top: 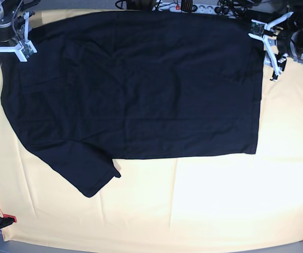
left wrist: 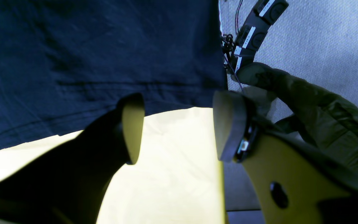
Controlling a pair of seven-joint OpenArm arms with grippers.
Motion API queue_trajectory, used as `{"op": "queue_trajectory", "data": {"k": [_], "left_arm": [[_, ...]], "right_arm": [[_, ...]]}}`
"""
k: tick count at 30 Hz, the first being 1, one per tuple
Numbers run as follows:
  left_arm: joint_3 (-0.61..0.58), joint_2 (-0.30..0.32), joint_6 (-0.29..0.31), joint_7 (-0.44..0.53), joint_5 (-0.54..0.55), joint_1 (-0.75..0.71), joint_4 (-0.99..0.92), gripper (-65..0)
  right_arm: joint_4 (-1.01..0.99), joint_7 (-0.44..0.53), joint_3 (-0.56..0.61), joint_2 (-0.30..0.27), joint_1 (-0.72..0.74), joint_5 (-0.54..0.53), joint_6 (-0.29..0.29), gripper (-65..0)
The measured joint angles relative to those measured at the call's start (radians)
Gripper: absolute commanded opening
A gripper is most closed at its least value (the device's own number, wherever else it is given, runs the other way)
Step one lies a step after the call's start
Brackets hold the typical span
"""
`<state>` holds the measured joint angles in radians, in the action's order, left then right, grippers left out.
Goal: Fold the T-shirt properly
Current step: 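Grasp the shirt edge with both grippers and pull it toward the robot, then release the edge and move both grippers to the shirt's opposite edge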
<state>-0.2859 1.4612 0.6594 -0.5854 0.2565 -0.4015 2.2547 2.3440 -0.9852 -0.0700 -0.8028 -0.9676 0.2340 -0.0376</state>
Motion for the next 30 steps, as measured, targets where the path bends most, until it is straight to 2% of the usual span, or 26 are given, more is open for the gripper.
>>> {"op": "queue_trajectory", "data": {"k": [2, 4, 5, 7, 10, 15, 18, 21, 24, 27, 30], "left_arm": [[0.0, -0.009, -0.057, 0.005, -0.039, 0.0, 0.001, -28.4], [0.0, -0.021, -0.158, 0.006, -0.091, 0.0, 0.001, -28.4], [0.0, -0.031, -0.214, 0.004, -0.125, 0.0, 0.001, -28.4], [0.0, -0.056, -0.365, -0.002, -0.197, 0.0, -0.001, -28.4], [0.0, -0.109, -0.541, 0.002, -0.271, 0.031, -0.002, -28.4], [0.0, -0.223, -0.686, -0.01, -0.278, 0.103, -0.034, -28.4], [0.01, -0.316, -0.763, -0.013, -0.306, 0.158, -0.12, -28.4], [0.066, -0.424, -0.809, -0.013, -0.289, 0.216, -0.237, -28.4], [0.187, -0.549, -0.802, 0.008, -0.172, 0.255, -0.37, -28.4], [0.33, -0.669, -0.706, 0.045, 0.014, 0.312, -0.493, -28.3], [0.441, -0.75, -0.586, 0.093, 0.181, 0.385, -0.639, -28.3]], "right_arm": [[0.0, -0.001, 0.0, 0.0, 0.001, 0.045, -0.051, -29.1], [0.0, -0.002, 0.0, 0.0, 0.0, 0.064, -0.097, -29.0], [0.0, 0.0, 0.0, 0.001, 0.001, 0.073, -0.122, -29.0], [0.0, 0.045, 0.0, 0.002, 0.002, 0.097, -0.164, -29.1], [0.0, 0.102, 0.0, 0.002, 0.022, 0.084, -0.162, -29.0], [0.0, 0.113, 0.0, 0.003, 0.158, 0.07, -0.17, -29.0], [0.0, 0.132, 0.0, 0.003, 0.23, 0.029, -0.184, -29.0], [-0.023, 0.154, 0.0, 0.003, 0.299, -0.032, -0.162, -29.0], [-0.114, 0.166, 0.0, 0.005, 0.355, -0.094, -0.125, -29.0], [-0.191, 0.157, 0.0, 0.006, 0.387, -0.142, -0.091, -29.0], [-0.236, 0.168, 0.001, 0.007, 0.426, -0.183, -0.055, -29.0]]}}
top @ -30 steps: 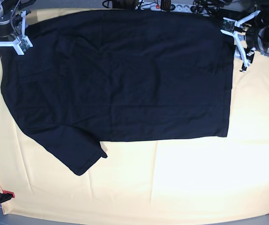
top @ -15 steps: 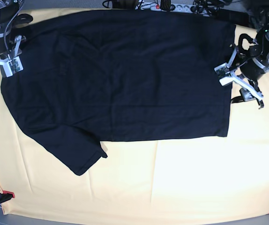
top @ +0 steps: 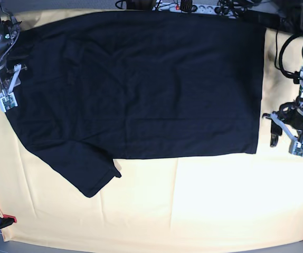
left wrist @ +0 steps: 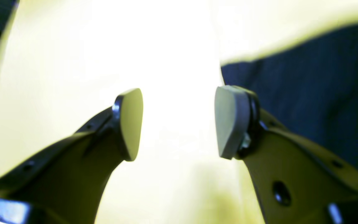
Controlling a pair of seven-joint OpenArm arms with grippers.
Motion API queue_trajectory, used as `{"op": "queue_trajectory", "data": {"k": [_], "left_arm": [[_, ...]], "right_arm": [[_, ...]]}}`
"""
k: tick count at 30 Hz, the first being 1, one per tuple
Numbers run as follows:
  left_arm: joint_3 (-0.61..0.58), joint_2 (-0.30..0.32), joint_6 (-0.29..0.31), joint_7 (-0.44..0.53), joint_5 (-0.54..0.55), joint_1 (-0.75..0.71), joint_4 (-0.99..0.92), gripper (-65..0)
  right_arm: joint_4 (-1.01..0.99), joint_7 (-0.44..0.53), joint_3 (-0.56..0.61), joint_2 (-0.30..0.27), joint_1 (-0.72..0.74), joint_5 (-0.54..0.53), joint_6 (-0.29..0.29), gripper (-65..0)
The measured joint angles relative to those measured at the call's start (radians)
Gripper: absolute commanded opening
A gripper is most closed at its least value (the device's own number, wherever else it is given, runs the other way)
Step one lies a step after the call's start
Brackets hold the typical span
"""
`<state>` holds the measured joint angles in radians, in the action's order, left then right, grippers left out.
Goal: Fold the T-shirt properly
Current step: 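Release the edge and move both grippers to the shirt's opposite edge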
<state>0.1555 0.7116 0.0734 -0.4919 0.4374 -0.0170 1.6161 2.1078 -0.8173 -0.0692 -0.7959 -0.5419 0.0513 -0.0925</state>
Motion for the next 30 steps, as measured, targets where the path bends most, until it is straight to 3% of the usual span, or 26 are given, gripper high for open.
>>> {"op": "queue_trajectory", "data": {"k": [5, 9, 15, 21, 30], "left_arm": [[0.021, -0.044, 0.265, -0.002, 0.191, 0.145, -0.297, -28.3], [0.002, -0.073, 0.376, -0.005, 0.28, 0.266, -0.515, -27.2], [-0.095, -0.075, 0.443, -0.002, 0.321, 0.389, -0.688, -27.2], [-0.211, -0.108, 0.443, 0.014, 0.322, 0.425, -0.716, -27.2], [-0.208, -0.183, 0.421, -0.021, 0.32, 0.433, -0.713, -27.2]], "right_arm": [[-0.042, -0.003, 0.0, 0.0, 0.036, -0.05, 0.031, -29.0], [-0.043, 0.01, 0.0, 0.0, 0.042, -0.051, 0.035, -29.0], [-0.043, 0.01, 0.0, 0.001, 0.041, -0.052, 0.034, -29.0], [-0.043, 0.01, 0.0, 0.001, 0.041, -0.052, 0.034, -29.0], [-0.043, 0.01, 0.0, 0.001, 0.041, -0.053, 0.034, -29.0]]}}
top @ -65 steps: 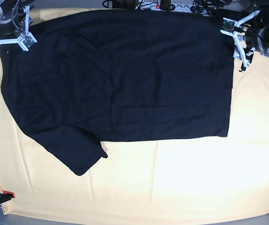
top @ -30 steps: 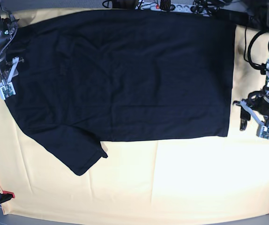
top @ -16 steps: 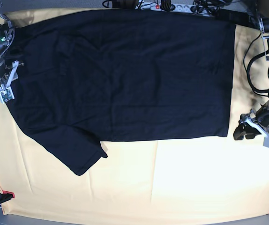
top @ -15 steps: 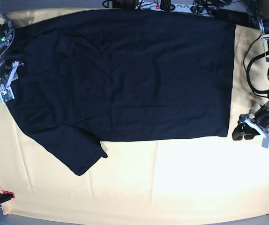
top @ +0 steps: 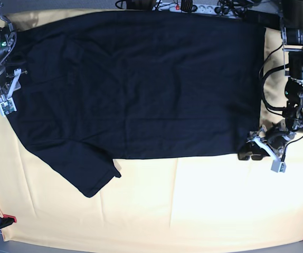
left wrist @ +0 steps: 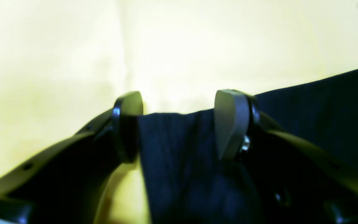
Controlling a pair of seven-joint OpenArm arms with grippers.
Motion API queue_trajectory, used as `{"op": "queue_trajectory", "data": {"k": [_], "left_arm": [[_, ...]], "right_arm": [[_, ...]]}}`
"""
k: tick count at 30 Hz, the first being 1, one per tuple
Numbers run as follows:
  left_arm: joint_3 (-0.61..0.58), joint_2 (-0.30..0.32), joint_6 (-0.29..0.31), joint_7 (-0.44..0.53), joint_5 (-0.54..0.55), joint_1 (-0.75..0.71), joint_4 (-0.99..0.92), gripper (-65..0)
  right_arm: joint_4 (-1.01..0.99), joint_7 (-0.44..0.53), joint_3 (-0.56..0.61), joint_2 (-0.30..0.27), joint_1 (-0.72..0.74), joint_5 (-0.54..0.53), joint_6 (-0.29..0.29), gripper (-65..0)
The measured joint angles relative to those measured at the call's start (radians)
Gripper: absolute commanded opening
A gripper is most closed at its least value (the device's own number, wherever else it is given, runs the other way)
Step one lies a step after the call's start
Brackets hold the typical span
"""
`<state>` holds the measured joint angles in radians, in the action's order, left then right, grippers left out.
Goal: Fold the T-shirt properly
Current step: 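Release the edge and move both grippers to the shirt's opposite edge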
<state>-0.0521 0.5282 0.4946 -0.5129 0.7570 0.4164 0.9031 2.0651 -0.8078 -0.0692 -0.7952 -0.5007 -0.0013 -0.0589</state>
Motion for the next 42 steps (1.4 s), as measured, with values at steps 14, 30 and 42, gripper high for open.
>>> {"op": "queue_trajectory", "data": {"k": [14, 30, 42], "left_arm": [[0.0, -0.013, 0.061, -0.102, 0.083, 0.003, 0.002, -30.2], [-0.001, 0.001, -0.079, -0.12, 0.093, 0.002, 0.005, -65.0], [-0.001, 0.003, -0.057, -0.117, 0.04, 0.008, 0.005, -65.0]], "right_arm": [[0.0, 0.001, 0.0, 0.0, 0.0, 0.0, 0.0, -29.0], [-0.034, 0.069, -0.001, 0.028, 0.148, -0.125, 0.048, -29.0], [-0.641, 0.042, -0.001, 0.15, 0.712, -0.599, 0.412, -29.0]]}}
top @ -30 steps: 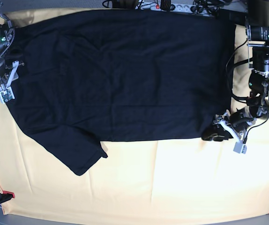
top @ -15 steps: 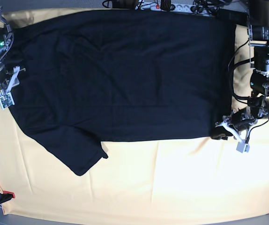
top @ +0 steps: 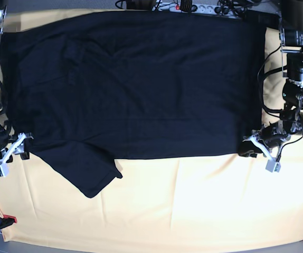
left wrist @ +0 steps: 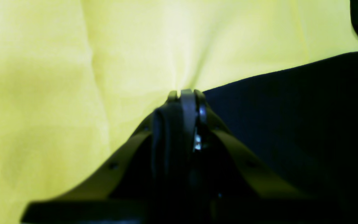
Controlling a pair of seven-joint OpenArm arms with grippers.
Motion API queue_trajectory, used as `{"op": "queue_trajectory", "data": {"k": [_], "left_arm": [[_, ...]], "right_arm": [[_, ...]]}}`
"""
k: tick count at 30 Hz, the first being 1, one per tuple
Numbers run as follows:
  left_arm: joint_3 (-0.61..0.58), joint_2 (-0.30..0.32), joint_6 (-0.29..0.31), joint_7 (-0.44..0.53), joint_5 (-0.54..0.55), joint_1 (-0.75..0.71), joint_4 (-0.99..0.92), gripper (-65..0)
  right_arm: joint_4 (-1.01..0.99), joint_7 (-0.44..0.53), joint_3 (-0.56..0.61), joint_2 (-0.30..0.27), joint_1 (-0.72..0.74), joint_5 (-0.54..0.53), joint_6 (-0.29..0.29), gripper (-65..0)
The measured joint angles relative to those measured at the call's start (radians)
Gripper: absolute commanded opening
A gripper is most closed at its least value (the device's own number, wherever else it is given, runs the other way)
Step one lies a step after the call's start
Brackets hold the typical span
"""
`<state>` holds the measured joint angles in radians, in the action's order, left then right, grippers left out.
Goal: Fold the T-shirt properly
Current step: 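Release the edge and move both grippers to the shirt's opposite edge, then grasp the opposite edge with both grippers and fold it over toward the robot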
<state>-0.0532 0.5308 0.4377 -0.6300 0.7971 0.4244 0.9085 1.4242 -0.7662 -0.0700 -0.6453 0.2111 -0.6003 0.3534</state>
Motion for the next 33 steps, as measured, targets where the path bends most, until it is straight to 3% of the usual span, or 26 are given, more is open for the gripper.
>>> {"op": "queue_trajectory", "data": {"k": [6, 11, 18, 22, 26, 29, 33], "left_arm": [[0.0, 0.001, 0.0, 0.001, 0.0, 0.0, 0.0, -65.0], [0.0, 0.001, 0.0, 0.001, 0.0, 0.0, 0.0, -65.0], [0.0, 0.001, 0.0, 0.001, 0.008, -0.001, 0.0, -65.0], [0.0, 0.001, 0.0, 0.0, 0.007, 0.0, 0.0, -65.0], [0.0, 0.001, 0.0, 0.001, 0.008, -0.001, 0.0, -65.0], [0.0, 0.001, 0.0, 0.001, 0.008, 0.0, 0.0, -65.0], [0.0, 0.001, 0.017, -0.019, -0.003, 0.015, -0.002, -65.0]], "right_arm": [[-0.43, -0.053, -0.005, 0.05, 0.234, -0.085, 0.114, -29.0], [-0.702, -0.062, -0.004, 0.074, 0.319, -0.154, 0.199, -29.0], [-0.75, -0.058, -0.006, 0.082, 0.322, -0.186, 0.288, -29.0], [-0.75, -0.11, -0.006, 0.095, 0.322, -0.251, 0.335, -29.0], [-0.75, -0.156, -0.006, 0.117, 0.324, -0.309, 0.339, -29.3], [-0.75, -0.155, -0.006, 0.116, 0.324, -0.312, 0.339, -38.8], [-0.742, -0.144, -0.006, 0.114, 0.32, -0.297, 0.336, -64.0]]}}
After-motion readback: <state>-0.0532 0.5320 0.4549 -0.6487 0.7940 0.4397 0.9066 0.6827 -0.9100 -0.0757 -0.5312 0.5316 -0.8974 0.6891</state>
